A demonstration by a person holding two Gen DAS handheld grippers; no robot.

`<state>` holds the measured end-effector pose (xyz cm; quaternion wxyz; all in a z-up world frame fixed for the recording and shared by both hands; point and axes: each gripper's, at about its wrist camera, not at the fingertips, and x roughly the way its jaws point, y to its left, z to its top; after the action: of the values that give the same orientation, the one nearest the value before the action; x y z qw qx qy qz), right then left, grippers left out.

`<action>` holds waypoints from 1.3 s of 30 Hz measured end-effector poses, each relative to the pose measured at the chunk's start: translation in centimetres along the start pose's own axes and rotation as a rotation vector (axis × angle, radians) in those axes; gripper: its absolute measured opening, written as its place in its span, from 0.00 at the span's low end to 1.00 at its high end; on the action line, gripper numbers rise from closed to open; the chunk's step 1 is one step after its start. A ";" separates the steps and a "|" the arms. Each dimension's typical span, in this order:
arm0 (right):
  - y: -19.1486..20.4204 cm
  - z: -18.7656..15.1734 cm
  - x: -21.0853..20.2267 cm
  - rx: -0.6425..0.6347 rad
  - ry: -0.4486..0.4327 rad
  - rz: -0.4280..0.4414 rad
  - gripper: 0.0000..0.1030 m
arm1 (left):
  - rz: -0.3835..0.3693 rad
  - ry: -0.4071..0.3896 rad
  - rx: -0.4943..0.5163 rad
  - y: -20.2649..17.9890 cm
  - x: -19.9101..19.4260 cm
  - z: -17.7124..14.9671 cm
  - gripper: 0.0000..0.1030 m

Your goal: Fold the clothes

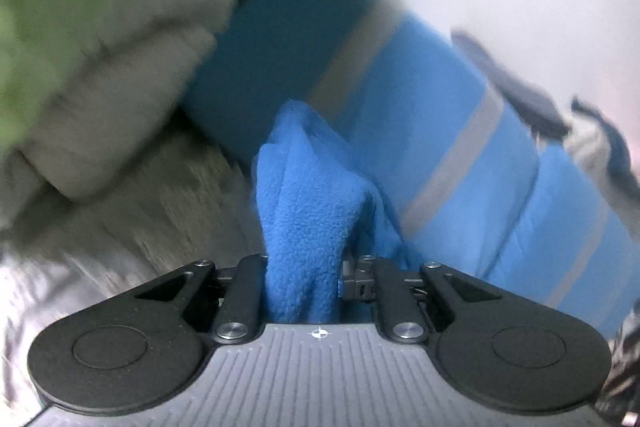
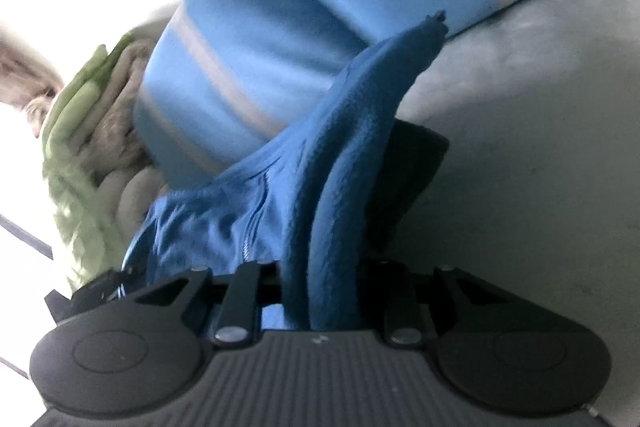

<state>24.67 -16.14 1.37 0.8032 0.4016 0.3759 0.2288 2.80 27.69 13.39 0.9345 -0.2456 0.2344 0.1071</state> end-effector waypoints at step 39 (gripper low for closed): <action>4.6 -3.5 0.1 -0.367 0.034 -0.358 1.00 | 0.480 0.025 0.061 8.0 10.1 -5.2 0.88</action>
<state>21.68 -11.84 3.69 0.8840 0.1720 0.4065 0.1540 7.00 32.76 1.21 0.8863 -0.1559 0.3009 0.3158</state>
